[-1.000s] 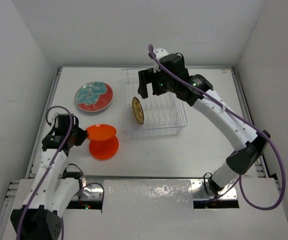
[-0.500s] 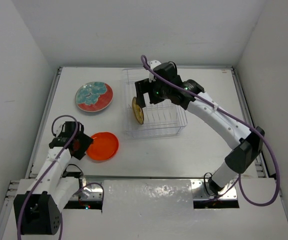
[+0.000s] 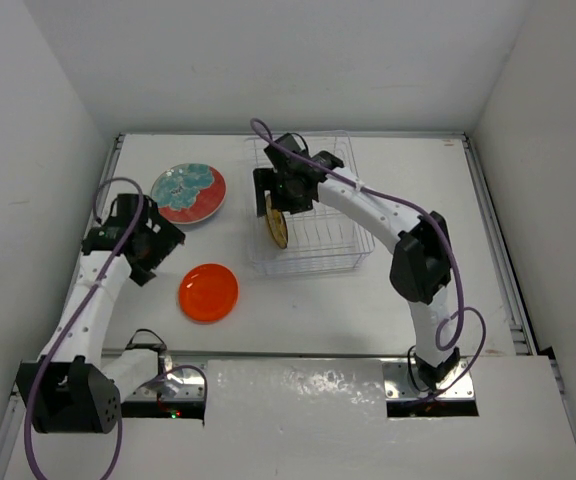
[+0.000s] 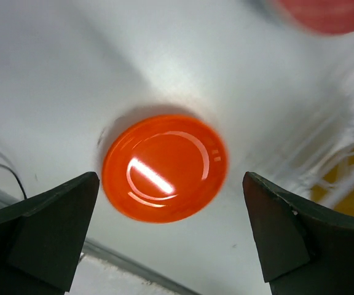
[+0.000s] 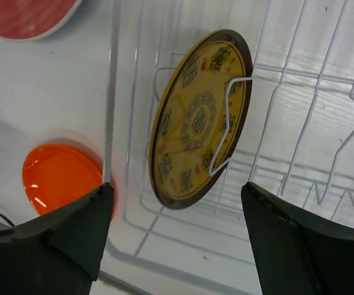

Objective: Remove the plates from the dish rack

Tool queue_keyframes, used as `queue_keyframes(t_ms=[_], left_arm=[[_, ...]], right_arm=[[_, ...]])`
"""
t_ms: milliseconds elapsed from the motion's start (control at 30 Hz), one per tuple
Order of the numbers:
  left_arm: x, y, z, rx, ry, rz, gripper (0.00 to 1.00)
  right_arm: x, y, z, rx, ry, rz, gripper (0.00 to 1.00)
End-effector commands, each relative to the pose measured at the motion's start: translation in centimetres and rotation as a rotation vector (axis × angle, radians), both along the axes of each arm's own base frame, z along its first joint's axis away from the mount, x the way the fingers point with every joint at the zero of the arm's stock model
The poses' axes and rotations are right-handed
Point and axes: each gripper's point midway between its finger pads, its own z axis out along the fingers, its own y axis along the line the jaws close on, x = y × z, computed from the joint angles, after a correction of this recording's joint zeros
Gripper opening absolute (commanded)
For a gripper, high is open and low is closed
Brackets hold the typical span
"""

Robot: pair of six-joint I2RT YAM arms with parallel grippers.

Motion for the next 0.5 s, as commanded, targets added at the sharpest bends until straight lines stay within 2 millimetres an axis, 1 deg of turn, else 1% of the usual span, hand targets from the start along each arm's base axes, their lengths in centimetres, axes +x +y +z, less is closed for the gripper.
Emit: queue_keyframes(t_ms=[0,33,67,100,133,200,233,267,333,367,433,467], left_arm=[[2.0,2.4,7.3,0.161,-0.133,-0.033,1.00],[2.2,2.8,8.4,0.187,-0.146,-0.037,1.00],[3.0,2.9,10.3,0.199,-0.189,-0.044,1.00],[3.2,3.0,11.1,0.214,-0.201,-0.060,1.00],[3.6,2.9,11.9,0.212,-0.218,-0.073,1.00],[4.0,2.6,12.2,0.204,-0.225,-0.096,1.00],[4.1,2.2,11.8,0.189,-0.218,-0.108,1.00],[4.2,2.1,11.6,0.182,-0.218,-0.117,1.00],[4.2,1.6,10.7,0.160,-0.204,-0.137,1.00],[4.3,1.5,10.6,0.155,-0.203,-0.143,1.00],[4.4,1.2,10.4,0.145,-0.203,-0.156,1.00],[4.5,1.1,10.4,0.144,-0.208,-0.162,1.00]], right_arm=[[0.9,1.4,0.6,0.036,-0.009,-0.061,0.81],[0.9,1.6,-0.5,0.032,0.003,-0.063,0.77],[0.9,1.7,-1.1,0.035,0.013,-0.066,0.76],[1.0,2.0,-1.5,0.043,0.010,-0.067,0.73],[0.9,1.9,-2.5,0.038,0.026,-0.077,0.68],[0.9,2.2,-3.4,0.053,0.024,-0.078,0.56],[1.0,2.3,-3.2,0.068,0.023,-0.085,0.44],[0.9,2.5,-3.2,0.081,0.020,-0.083,0.39],[1.0,2.7,-2.2,0.114,0.002,-0.091,0.36],[1.1,2.6,-1.8,0.124,-0.010,-0.098,0.32],[1.6,2.3,-1.1,0.143,-0.048,-0.132,0.24],[1.9,2.1,0.0,0.160,-0.074,-0.143,0.15]])
